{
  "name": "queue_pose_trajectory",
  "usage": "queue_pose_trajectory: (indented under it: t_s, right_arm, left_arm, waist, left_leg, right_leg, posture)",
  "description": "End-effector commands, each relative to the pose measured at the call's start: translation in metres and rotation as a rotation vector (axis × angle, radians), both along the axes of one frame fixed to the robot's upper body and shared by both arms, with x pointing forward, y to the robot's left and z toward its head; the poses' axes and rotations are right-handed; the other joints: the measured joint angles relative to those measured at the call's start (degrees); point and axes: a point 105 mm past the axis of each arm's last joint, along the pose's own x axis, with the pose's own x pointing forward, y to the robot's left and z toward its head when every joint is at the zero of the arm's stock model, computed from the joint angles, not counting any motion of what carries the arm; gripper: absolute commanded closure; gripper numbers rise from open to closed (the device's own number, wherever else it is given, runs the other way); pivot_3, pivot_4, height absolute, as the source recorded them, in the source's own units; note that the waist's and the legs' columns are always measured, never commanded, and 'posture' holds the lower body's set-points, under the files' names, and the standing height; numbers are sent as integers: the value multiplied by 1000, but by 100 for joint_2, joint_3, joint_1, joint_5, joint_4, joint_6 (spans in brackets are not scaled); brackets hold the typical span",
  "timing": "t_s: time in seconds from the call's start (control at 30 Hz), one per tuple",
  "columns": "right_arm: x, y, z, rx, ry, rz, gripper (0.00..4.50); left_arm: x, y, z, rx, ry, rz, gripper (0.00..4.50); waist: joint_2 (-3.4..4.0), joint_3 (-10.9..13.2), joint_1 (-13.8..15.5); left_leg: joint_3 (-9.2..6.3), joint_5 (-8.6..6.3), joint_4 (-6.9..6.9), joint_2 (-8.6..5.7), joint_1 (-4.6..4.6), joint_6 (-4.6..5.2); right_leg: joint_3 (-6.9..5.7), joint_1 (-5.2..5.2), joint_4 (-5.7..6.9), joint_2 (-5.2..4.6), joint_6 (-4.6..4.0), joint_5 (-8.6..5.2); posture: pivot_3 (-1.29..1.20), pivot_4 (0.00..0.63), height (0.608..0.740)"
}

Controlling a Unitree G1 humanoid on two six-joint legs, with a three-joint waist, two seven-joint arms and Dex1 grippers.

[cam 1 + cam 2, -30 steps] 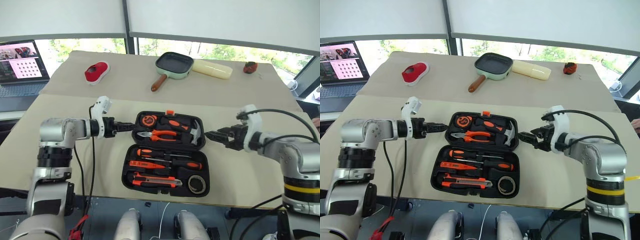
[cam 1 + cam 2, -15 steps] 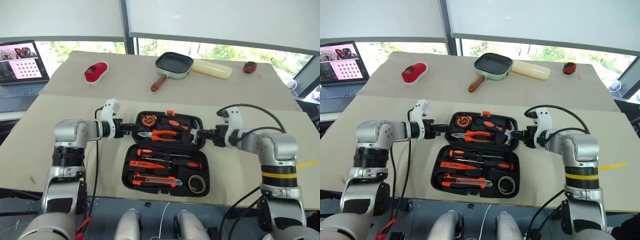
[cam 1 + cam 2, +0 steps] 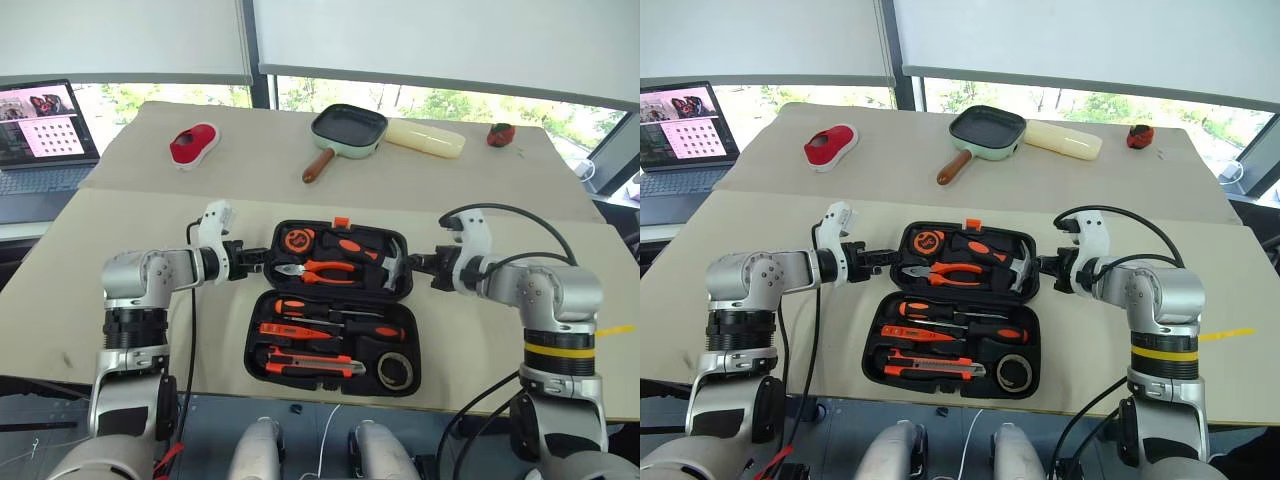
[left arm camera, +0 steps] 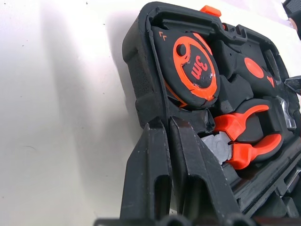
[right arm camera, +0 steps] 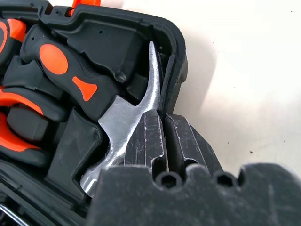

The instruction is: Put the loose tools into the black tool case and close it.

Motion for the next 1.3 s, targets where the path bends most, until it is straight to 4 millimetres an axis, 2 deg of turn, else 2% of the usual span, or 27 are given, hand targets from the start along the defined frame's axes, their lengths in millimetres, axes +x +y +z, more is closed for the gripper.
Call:
queue_pose_trajectory:
  t_s: [0.03,0.13,0.3,0.37,0.43,0.53,0.7,0.97,1.13,1.2,1.23,1.27,1.3]
  right_arm:
    - [-5,24,33,67,-139,116,4482]
    - [-5,29,46,40,-239,137,4482]
    - [-6,36,71,-7,-424,156,4482]
    - [-7,37,78,-19,-482,166,4482]
    - [-13,39,81,-53,-539,187,4482]
    - [-31,37,68,-97,-574,221,4482]
    - [-55,36,51,-168,-628,277,4482]
    - [-79,40,39,-384,-823,428,4482]
    - [-101,39,24,-562,-944,575,4482]
    - [-116,36,17,-595,-962,632,4500]
    - [-124,35,15,-598,-965,659,4500]
    - [-133,35,12,-604,-972,692,4500]
    - [-144,37,11,-608,-987,737,4500]
  left_arm:
    - [-5,-32,36,-90,-211,-130,4500]
    - [-1,-37,54,-89,-383,-124,4500]
    - [5,-33,75,-61,-620,-71,4500]
    - [6,-30,78,-45,-681,-48,4500]
    - [5,-24,74,-8,-710,-15,4500]
    - [-8,-11,54,49,-698,-15,4500]
    - [-26,6,34,118,-679,-14,4500]
    - [-39,15,34,121,-665,-5,4500]
    - [-57,23,30,138,-651,-41,4500]
    - [-69,30,26,128,-616,-47,3788]
    - [-76,33,23,123,-595,-51,3600]
    - [-83,35,21,120,-578,-56,3103]
    - [-90,38,18,127,-560,-56,2797]
  waist:
    - [1,1,-2]
    - [0,3,11]
    - [-1,6,-10]
    - [0,7,-20]
    - [0,7,-19]
    - [0,7,-11]
    - [0,7,-8]
    - [0,6,-18]
    - [-1,5,-22]
    - [0,2,-28]
    - [0,2,-35]
    - [-1,2,-44]
    - [-2,1,-50]
  left_leg:
    - [0,0,0,0,0,0]
    - [0,1,0,-1,-4,-1]
    - [0,1,0,-1,-14,-2]
    - [0,1,-2,-1,-16,-1]
    - [0,1,-5,-1,-17,-1]
    - [0,0,-23,0,-17,-1]
    - [3,0,-35,2,-18,-1]
    - [4,1,-35,3,11,-2]
    - [4,1,-35,4,14,-2]
    - [5,1,-36,6,21,-3]
    - [7,0,-37,8,24,-3]
    - [9,0,-40,10,32,-3]
    - [11,0,-42,15,39,-3]
  right_leg:
    - [0,-1,0,0,0,0]
    - [0,-2,0,-2,0,0]
    - [0,-12,-2,-1,1,1]
    - [2,-15,-3,0,0,1]
    - [2,-16,-5,0,0,1]
    - [0,-13,-27,-1,1,1]
    - [0,-12,-41,-2,1,1]
    - [1,6,-34,1,1,0]
    - [2,8,-36,1,1,0]
    - [3,13,-37,2,1,0]
    - [3,15,-37,3,1,-1]
    - [6,20,-37,3,0,-1]
    - [6,23,-36,5,-2,-3]
  posture:
    - [0,150,740]
    - [0,150,740]
    - [0,150,740]
    - [0,150,740]
    - [0,150,740]
    - [0,150,740]
    - [0,150,740]
    - [0,150,740]
    - [0,150,740]
    - [0,150,740]
    - [0,150,740]
    - [0,150,740]
    - [0,150,740]
